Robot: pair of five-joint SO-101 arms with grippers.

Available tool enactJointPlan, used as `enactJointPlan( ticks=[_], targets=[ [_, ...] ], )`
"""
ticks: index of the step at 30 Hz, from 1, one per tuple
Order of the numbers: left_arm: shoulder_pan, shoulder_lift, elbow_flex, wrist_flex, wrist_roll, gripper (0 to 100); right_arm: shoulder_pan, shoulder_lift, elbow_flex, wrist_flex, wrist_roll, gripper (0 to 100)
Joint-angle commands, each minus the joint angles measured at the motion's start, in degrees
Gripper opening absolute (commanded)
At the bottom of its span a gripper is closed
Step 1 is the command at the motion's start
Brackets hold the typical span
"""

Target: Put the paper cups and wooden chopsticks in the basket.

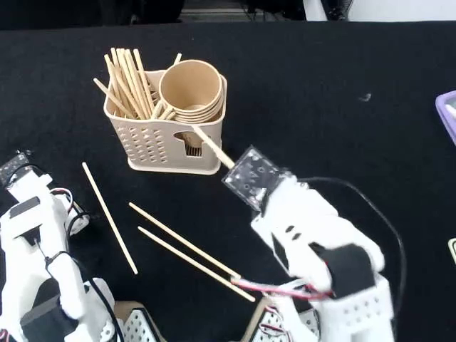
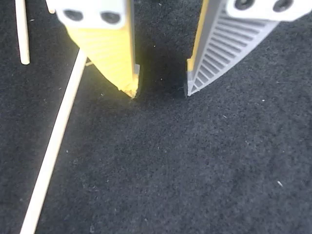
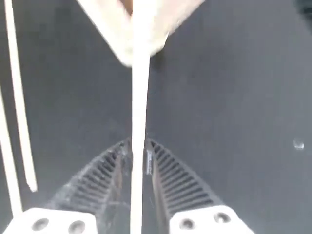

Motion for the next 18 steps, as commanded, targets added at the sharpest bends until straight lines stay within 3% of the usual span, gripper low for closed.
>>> enactJointPlan(
  ticks=[1, 7, 11, 18],
  targets=[
    [0.0, -1.8, -0.8, -0.7, 0.3, 17, -10.2, -1.0, -11.6, -1.0, -10.0, 1.1],
    [0.0, -1.8, -0.8, -0.7, 0.3, 17, -23.6, 0.2, -24.7, -4.5, -14.5, 1.1],
    [0.0, -1.8, -0.8, -0.7, 0.2, 17, -24.0, 5.0, -25.2, -15.6, -19.7, 1.1],
    [0.0, -1.8, -0.8, -0.7, 0.2, 17, -24.1, 16.7, -25.3, -44.8, -29.3, 1.1]
  ],
)
